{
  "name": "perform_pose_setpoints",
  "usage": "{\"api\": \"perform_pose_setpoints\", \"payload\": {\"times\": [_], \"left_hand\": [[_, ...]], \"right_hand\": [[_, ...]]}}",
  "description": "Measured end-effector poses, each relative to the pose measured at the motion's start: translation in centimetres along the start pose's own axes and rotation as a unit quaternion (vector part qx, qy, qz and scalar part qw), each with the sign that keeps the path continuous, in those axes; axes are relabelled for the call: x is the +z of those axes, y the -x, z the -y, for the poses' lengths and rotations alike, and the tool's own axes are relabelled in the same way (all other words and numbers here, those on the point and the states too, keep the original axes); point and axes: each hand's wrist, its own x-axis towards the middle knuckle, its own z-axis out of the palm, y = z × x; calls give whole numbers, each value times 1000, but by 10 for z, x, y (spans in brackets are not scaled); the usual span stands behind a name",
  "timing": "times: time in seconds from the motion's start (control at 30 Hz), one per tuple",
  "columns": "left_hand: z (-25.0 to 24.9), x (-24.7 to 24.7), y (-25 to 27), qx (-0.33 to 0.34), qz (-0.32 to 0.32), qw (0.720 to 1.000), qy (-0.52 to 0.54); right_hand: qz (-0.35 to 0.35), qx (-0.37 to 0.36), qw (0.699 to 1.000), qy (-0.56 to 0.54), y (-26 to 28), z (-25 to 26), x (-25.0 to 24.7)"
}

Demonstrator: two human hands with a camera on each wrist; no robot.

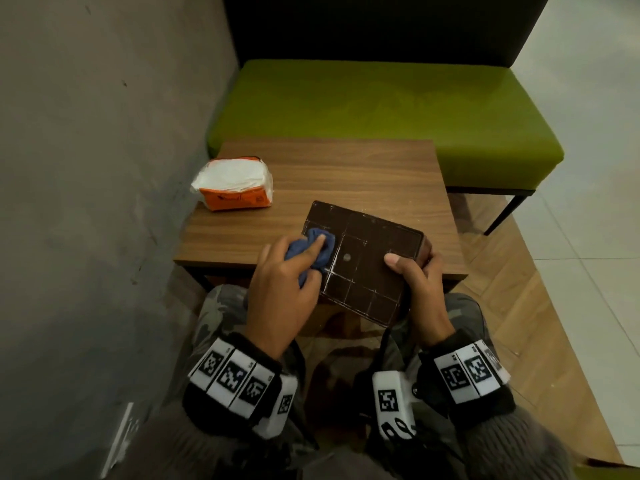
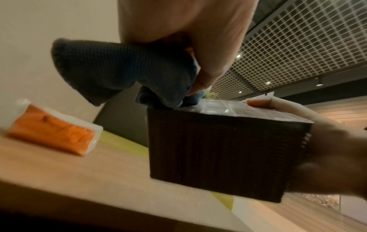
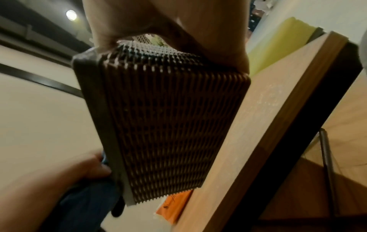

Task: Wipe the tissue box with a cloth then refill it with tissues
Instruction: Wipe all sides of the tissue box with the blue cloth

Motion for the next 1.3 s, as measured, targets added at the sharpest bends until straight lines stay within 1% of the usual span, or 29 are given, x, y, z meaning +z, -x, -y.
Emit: {"api": "perform_pose_setpoints", "payload": {"times": [0.1,0.23,0.3,0.37,0.47,0.57,0.63,0.7,0.77,0.9,1.0,1.13,1.2,1.3], "left_hand": [[-6,-3,-13,11,-7,1000,-8],[1,1,15,24,27,999,-1],[5,3,27,18,33,999,1],[8,2,22,17,25,1000,-2],[7,-5,-4,23,-5,1000,-12],[6,-10,-21,9,-35,999,-3],[9,-10,-12,8,-31,999,-11],[13,-8,8,3,-12,1000,-6],[16,-7,21,-3,0,1000,6],[12,-9,-1,1,-25,1000,7],[10,-14,-14,9,-36,999,3],[15,-11,11,-3,-20,1000,15],[17,-8,20,-16,-9,1000,19],[16,-9,8,-11,-19,1000,14]], "right_hand": [[-3,-6,1000,-5,0,3,1],[-25,-7,999,-27,-7,8,-8],[-13,-11,1000,-14,-8,9,-11],[0,-8,1000,-7,-5,6,-8],[14,-5,1000,0,2,0,-2],[4,-7,1000,-18,6,-2,0],[-8,-14,999,-33,5,2,-2],[-22,-21,999,-42,2,6,-8],[-14,-31,999,-28,0,10,-11],[15,-25,999,-12,2,8,-7],[11,-26,999,-15,6,7,-2],[-16,-43,999,-27,2,12,-7],[-9,-39,999,-5,2,13,-9],[10,-41,999,14,6,11,-6]]}}
